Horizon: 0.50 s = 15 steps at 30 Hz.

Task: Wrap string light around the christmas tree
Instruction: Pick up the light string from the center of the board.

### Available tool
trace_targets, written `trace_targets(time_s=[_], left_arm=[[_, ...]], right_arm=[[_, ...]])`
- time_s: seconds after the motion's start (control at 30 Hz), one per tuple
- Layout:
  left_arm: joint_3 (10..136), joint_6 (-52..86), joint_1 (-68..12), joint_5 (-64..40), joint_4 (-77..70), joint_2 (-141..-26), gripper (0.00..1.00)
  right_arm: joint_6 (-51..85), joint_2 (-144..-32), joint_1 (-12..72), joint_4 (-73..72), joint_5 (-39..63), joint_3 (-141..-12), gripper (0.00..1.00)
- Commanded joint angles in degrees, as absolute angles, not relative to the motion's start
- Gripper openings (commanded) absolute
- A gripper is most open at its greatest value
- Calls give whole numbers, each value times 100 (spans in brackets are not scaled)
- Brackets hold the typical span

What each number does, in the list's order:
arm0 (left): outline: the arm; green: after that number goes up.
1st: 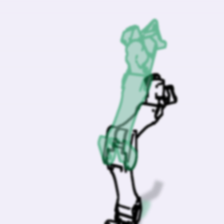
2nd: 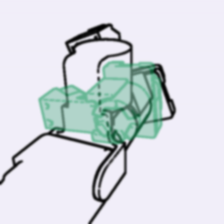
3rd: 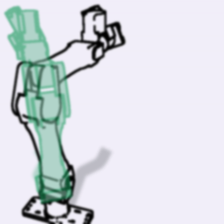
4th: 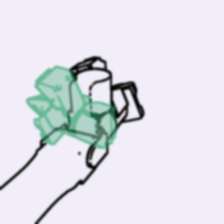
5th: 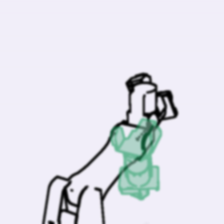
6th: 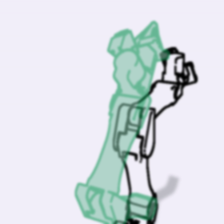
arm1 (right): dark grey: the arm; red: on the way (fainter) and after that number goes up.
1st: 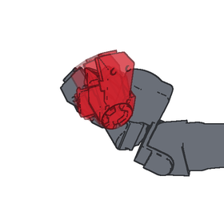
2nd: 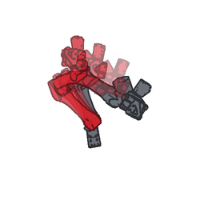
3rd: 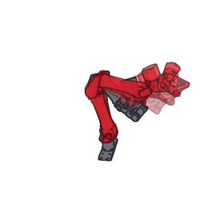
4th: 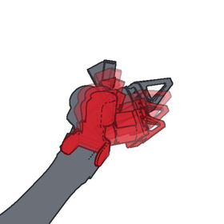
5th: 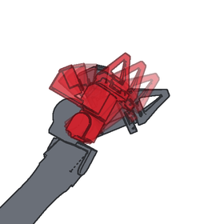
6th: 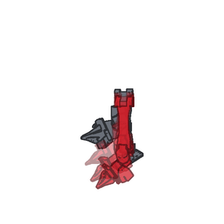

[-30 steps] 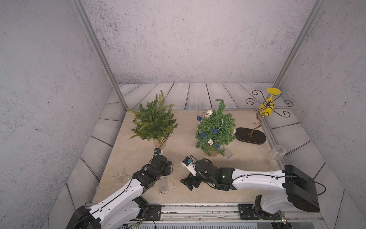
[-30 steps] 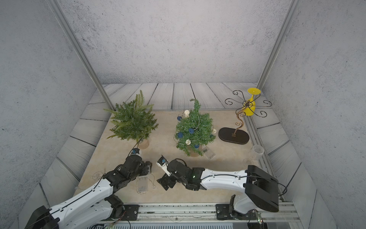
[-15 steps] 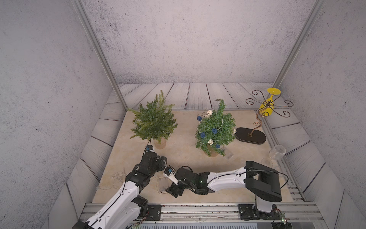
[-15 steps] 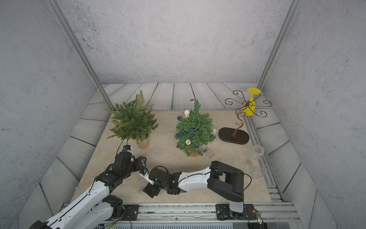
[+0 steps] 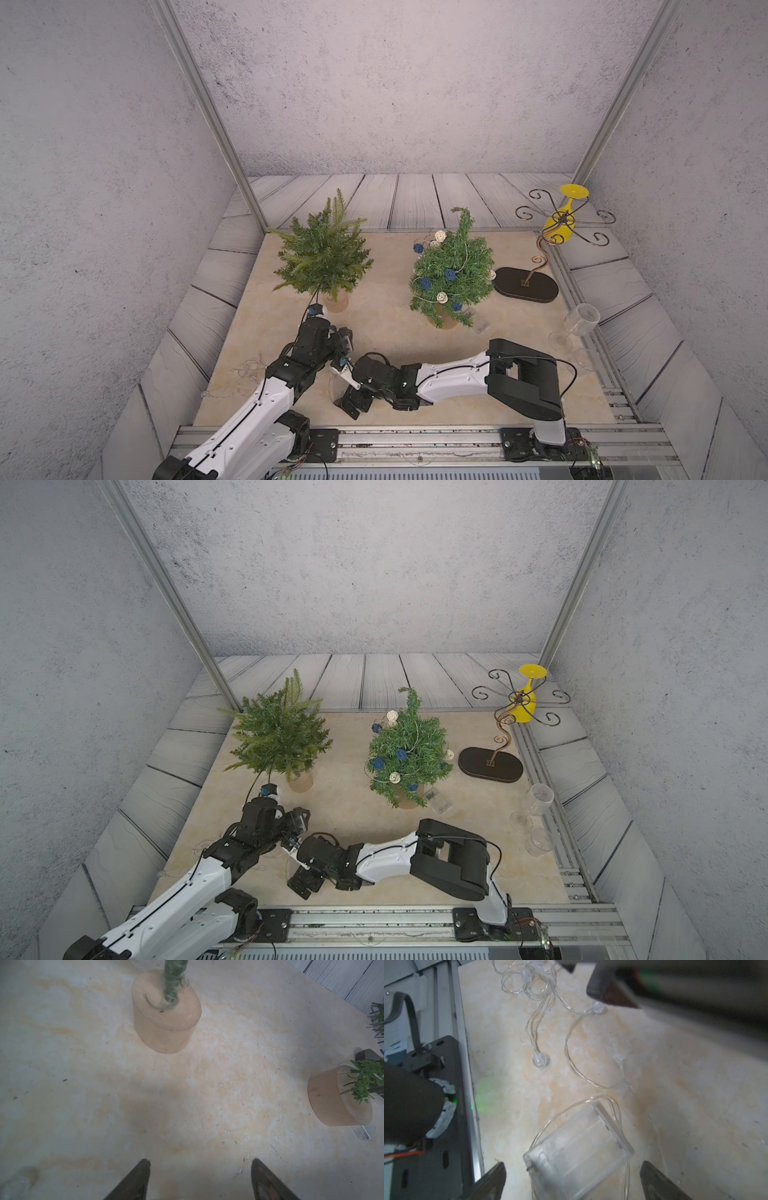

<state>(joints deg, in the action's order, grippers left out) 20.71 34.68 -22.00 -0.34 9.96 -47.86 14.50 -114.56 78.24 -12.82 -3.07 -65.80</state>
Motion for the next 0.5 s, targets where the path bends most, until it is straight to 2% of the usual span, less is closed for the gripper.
trace_targets(time_s=[0.0, 0.1, 0.17, 0.27, 0.37, 0.47], left_arm=[[2021, 3374, -2073, 35, 907, -4745, 78], [1997, 3383, -1946, -50, 837, -4737, 78], [1978, 3408, -1908, -104, 774, -4729, 78], [1986, 3403, -1898, -143, 770, -4724, 78], [1934, 3408, -1892, -155, 700, -4705, 78], [1916, 3414, -1890, -226, 628, -4760, 78]], right_arm=[[1635, -11890, 7877, -1297, -821, -6775, 100], [1734, -12054, 7879, -1305, -1163, -6922, 100], [1826, -12156, 7875, -1154, -1487, -7029, 96], [1936, -12243, 7852, -869, -1938, -7096, 87], [2032, -12162, 7739, -979, -1915, -6840, 74], [1993, -11956, 7616, -1173, -1907, -6512, 68]])
